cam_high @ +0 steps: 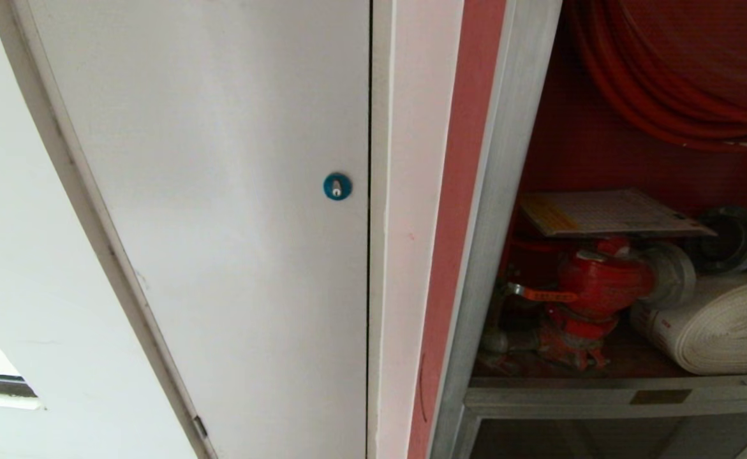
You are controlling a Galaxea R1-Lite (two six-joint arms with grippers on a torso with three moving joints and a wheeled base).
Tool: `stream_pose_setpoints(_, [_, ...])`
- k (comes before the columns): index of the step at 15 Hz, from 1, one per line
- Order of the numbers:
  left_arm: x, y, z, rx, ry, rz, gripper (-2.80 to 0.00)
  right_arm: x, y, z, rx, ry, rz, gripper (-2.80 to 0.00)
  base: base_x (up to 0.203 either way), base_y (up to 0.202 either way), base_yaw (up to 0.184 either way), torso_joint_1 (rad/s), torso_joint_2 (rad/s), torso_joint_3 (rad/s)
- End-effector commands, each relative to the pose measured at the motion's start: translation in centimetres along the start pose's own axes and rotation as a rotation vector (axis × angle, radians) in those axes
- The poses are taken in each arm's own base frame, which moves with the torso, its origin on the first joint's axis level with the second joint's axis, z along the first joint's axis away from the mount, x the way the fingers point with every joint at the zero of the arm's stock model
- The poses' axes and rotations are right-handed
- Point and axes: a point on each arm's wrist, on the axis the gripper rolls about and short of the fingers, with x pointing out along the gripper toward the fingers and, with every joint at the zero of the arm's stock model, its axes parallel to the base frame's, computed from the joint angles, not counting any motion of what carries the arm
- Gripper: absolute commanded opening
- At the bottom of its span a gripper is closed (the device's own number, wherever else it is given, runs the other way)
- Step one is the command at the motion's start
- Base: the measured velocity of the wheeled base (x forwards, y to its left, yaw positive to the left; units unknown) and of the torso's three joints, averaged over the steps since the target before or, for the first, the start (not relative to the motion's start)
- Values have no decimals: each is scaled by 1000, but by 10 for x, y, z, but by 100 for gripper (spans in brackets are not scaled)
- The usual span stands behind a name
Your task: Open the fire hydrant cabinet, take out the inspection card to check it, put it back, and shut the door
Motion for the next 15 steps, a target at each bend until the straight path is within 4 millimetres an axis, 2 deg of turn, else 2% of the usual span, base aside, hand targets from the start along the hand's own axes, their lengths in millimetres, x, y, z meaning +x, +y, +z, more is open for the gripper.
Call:
stream_pose_setpoints(1, [0, 0, 0, 0, 0, 0, -280, -5, 0, -24, -3, -87, 4, -280, 0, 0, 0, 0, 0, 0])
stream_pose_setpoints(4, [0, 0, 0, 0, 0, 0, -280, 14, -1, -55, -8, -229, 5, -280, 0, 0, 0, 0, 0, 0])
stream_pose_setpoints(7, [0, 0, 0, -1, 0, 1, -280, 46, -3, -77, 16, -294, -18, -280, 0, 0, 0, 0, 0, 0])
stream_pose_setpoints(11, [0, 0, 0, -1, 0, 0, -280, 89, -6, -121, -3, -327, -34, -280, 0, 0, 0, 0, 0, 0])
stream_pose_setpoints(13, [0, 0, 0, 0, 0, 1, -280, 99, -6, -138, -26, -319, -38, -280, 0, 0, 0, 0, 0, 0])
stream_pose_setpoints(15, [0, 0, 0, -1, 0, 0, -280, 101, -6, -142, -23, -295, -20, -280, 0, 0, 0, 0, 0, 0])
